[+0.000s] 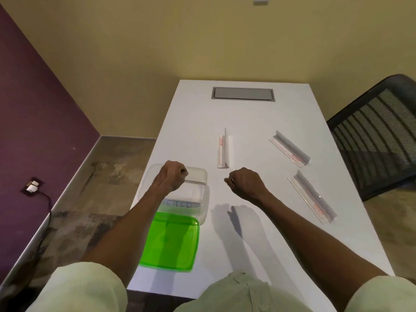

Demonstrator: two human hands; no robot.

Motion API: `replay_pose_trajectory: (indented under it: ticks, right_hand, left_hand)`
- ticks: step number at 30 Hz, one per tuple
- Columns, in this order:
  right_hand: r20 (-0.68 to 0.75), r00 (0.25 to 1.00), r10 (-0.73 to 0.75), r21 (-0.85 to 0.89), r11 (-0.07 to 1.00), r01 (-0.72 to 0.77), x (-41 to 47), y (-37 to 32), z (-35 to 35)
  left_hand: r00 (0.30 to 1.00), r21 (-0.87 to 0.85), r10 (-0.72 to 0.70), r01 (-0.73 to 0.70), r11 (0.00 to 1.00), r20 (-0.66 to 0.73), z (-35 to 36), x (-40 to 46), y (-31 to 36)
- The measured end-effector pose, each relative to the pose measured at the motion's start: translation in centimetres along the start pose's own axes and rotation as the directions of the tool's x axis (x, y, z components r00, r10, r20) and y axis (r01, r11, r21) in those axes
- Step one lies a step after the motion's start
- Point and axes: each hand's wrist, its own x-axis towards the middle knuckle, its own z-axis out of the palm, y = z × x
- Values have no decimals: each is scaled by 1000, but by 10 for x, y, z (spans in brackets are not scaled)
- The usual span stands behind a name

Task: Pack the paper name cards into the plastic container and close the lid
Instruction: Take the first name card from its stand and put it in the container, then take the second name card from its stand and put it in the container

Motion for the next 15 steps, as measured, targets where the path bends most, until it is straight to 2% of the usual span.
replay_pose_trajectory:
  ticks: [8,15]
  right_hand:
    - [38,986,161,20,987,-162,-48,83,-1]
    - [56,957,285,44,957,-288,-83,149,-2]
  left_hand:
    - [996,-13,90,-90,996,21,37,-2,79]
    - [995,-34,61,-58,998,80,70,2,138]
